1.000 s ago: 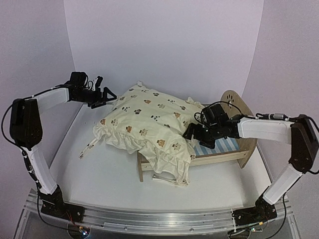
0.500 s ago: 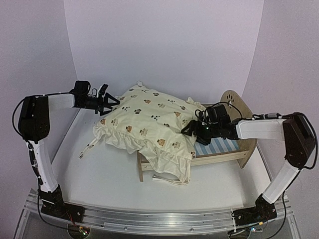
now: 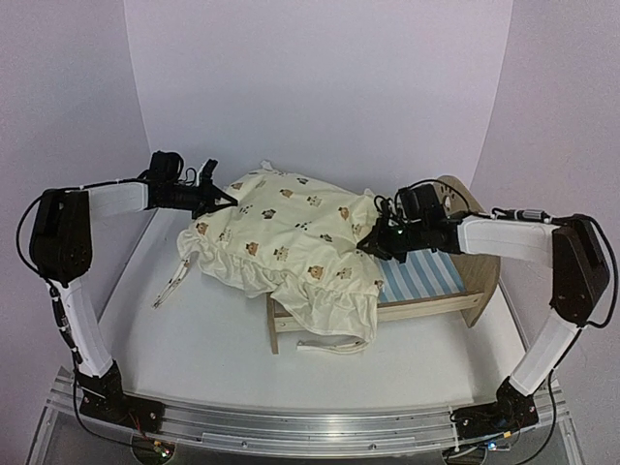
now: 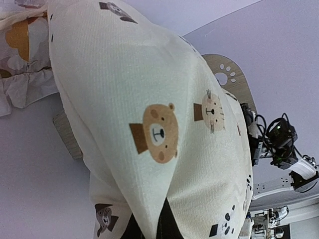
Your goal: Set up the pet bed
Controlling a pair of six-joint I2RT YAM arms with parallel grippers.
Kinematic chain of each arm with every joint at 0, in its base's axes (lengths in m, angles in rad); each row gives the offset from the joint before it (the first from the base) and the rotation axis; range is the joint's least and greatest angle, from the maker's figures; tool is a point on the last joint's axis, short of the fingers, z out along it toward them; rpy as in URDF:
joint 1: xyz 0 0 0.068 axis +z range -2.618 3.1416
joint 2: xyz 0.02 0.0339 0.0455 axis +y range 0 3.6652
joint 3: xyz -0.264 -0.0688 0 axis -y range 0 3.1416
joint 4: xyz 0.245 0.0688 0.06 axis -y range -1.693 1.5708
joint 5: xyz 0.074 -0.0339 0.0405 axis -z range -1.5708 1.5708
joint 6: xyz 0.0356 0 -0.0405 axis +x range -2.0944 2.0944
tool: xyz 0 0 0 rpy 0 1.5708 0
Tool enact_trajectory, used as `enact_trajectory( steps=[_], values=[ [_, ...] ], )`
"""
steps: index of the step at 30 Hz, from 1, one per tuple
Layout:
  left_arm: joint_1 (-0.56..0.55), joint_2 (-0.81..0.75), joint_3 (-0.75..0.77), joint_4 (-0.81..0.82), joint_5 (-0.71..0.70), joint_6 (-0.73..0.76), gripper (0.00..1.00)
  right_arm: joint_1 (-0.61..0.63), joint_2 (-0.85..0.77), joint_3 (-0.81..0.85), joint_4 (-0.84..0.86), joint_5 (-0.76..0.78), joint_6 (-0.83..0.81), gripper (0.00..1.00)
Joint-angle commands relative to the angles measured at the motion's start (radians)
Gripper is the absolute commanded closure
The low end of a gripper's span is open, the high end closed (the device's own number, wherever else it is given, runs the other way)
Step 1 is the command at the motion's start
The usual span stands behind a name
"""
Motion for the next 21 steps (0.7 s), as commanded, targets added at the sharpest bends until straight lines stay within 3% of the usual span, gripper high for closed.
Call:
enact_trajectory(
  steps=[1,6,13,17,21],
  values=[
    [-0.055,-0.138,0.050,-0.041,-0.090,-0.028,1.00,-0.023,-0.047,0.214,-0.196,0.050,-0.118,1.00],
    [-0.120,-0.231,0.045,-0.061,-0.181,-0.088,1.00,-0.092,-0.045,0.391,-0.410,0.083,-0.202,1.00],
    [-0.291,-0.329,0.025,-0.023,-0.367,-0.175,1.00,-0.221,0.037,0.599,-0.563,0.037,-0.254,1.00],
    [-0.387,-0.334,0.038,0.016,-0.428,-0.191,1.00,-0.275,0.111,0.743,-0.624,-0.018,-0.263,1.00],
    [-0.469,-0.299,0.085,0.053,-0.445,-0.198,1.00,-0.285,0.132,0.873,-0.718,0.021,-0.298,1.00]
  ],
)
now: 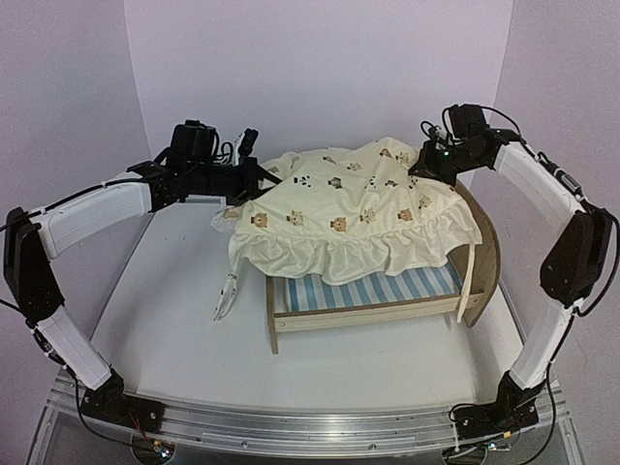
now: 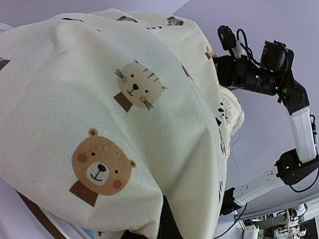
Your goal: Set up the pet bed
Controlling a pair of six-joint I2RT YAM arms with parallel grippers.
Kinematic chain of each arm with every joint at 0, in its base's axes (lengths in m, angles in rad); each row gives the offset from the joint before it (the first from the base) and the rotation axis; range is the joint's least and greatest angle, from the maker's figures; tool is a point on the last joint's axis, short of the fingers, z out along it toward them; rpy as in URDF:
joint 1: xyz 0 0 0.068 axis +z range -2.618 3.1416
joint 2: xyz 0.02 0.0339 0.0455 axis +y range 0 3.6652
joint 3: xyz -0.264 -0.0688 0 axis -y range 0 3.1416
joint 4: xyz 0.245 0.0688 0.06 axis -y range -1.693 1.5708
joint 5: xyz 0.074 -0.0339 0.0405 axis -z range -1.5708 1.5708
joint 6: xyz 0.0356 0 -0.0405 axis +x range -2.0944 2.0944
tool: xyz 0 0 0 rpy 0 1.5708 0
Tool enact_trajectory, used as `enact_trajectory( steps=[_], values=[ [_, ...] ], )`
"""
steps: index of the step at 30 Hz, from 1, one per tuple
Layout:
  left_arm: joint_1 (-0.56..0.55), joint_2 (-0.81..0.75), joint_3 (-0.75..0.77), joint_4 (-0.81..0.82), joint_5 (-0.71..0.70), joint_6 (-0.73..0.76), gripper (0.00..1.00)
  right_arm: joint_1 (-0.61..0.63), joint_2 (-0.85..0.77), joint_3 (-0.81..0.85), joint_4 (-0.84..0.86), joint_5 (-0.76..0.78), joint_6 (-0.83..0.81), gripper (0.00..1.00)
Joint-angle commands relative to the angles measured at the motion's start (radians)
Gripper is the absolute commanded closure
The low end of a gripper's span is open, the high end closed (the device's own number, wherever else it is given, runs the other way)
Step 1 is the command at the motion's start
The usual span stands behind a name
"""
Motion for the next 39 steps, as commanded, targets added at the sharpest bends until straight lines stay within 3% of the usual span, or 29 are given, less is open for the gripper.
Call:
enact_trajectory(
  steps=[1,7,14,21,34,36,39],
  values=[
    [-0.076,0.007,0.104,0.071,-0.045,-0.019,1.00,-0.006,0.007,0.145,-0.103,0.027,-0.056,1.00],
    [-0.153,0.047,0.147,0.033,-0.112,-0.045,1.00,-0.031,-0.045,0.085,-0.169,0.082,-0.066,1.00],
    [-0.218,-0.001,0.014,0.069,-0.151,-0.096,1.00,-0.050,-0.094,-0.036,-0.175,0.151,-0.098,1.00],
    [-0.244,-0.020,-0.098,0.109,-0.147,-0.124,1.00,-0.073,-0.072,-0.099,-0.174,0.175,-0.098,1.00],
    [-0.244,0.021,-0.116,0.084,-0.172,-0.104,0.99,-0.073,-0.092,-0.285,-0.113,0.227,-0.071,0.95],
    [-0.243,0.020,-0.124,0.072,-0.177,-0.103,0.89,-0.073,-0.105,-0.299,-0.107,0.243,-0.065,0.83],
    [-0.245,0.006,-0.140,0.064,-0.187,-0.085,0.56,-0.073,-0.107,-0.293,-0.091,0.223,-0.063,0.61]
  ],
)
